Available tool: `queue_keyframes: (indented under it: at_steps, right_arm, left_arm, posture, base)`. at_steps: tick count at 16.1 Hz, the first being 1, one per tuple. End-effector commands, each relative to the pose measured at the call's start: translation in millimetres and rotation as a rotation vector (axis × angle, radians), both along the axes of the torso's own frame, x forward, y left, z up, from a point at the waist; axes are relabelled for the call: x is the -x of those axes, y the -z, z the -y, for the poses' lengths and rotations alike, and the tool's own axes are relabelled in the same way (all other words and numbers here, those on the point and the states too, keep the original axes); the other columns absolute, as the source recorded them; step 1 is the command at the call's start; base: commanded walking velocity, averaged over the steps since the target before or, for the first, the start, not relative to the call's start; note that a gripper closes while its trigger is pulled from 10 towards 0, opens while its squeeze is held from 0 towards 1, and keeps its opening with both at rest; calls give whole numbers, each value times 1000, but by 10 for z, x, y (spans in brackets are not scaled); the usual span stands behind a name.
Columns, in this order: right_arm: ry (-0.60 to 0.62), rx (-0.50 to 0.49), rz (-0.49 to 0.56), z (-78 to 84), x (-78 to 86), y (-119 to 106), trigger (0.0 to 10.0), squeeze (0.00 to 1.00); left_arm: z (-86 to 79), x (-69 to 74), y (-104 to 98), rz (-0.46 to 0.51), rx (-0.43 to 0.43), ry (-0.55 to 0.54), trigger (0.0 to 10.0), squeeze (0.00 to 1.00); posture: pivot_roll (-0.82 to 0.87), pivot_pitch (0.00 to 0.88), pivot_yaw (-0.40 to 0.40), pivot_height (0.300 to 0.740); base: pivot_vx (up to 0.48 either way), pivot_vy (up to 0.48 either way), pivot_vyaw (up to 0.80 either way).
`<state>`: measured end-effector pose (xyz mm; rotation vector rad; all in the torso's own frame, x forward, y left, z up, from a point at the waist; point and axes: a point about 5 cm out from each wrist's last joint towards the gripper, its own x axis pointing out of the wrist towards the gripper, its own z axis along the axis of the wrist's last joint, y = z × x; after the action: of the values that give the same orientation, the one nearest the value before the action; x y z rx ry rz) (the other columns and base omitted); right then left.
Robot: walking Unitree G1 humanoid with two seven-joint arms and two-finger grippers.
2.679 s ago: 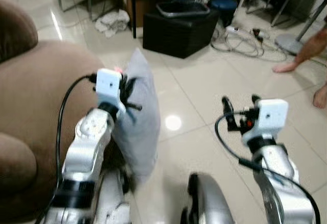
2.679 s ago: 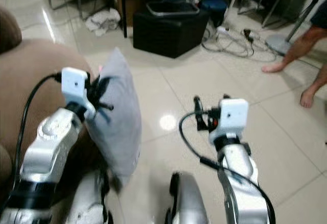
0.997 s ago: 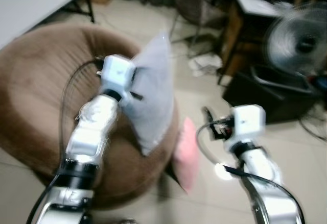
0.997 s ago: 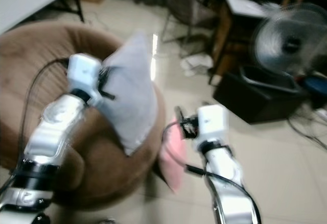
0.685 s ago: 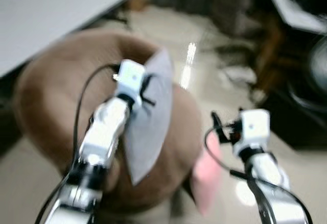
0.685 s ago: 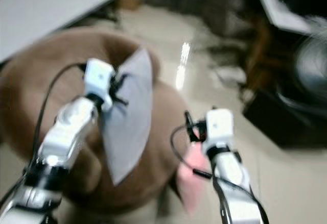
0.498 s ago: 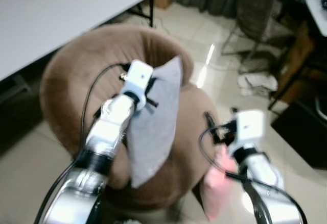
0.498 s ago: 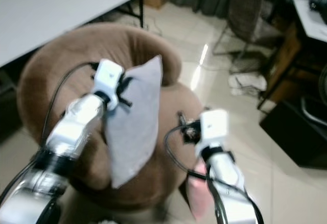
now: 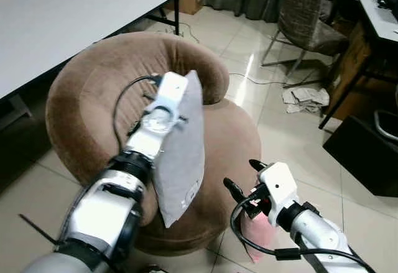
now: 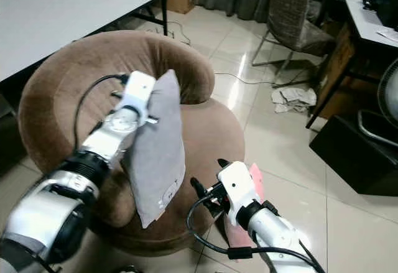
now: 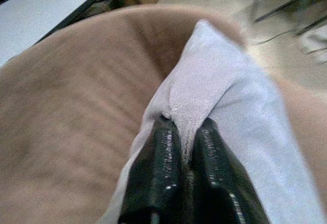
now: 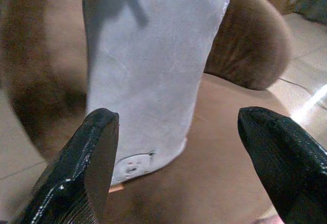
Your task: Move the pillow to the sofa from floor
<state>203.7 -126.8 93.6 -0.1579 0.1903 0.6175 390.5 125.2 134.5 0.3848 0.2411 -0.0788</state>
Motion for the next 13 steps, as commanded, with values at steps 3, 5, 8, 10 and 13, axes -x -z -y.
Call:
queue_keyframes:
  at_steps: [3, 5, 8, 10, 13]
  right_arm:
    - [-34, -48, 10, 44, -8, -89, 10000, 0]
    - [-41, -50, 13, 57, -40, -98, 10000, 0]
    - [-36, -50, 29, 84, -103, -130, 10000, 0]
    - [-17, -56, 41, 101, -123, -154, 10000, 0]
    - [125, -79, 130, 184, -216, -303, 10000, 0]
  left_arm:
    - [-511, -7, 11, -13, -55, -175, 10000, 1000]
    - [-679, -5, -32, 10, -56, -218, 10000, 1000]
    - [-850, -17, -152, 90, -43, -243, 10000, 1000]
    - [-931, -17, -276, 181, -26, -242, 10000, 1000]
    - [-969, 82, -509, 357, 262, -96, 10000, 0]
  posture:
    - [58, 66, -65, 740]
    - [63, 65, -72, 740]
    - [62, 60, -85, 740]
    - [56, 57, -86, 740]
    - [54, 54, -92, 740]
  base:
    - [0, 0, 0]
    - [0, 0, 0]
    - [0, 0, 0]
    - [0, 0, 0]
    - [0, 0, 0]
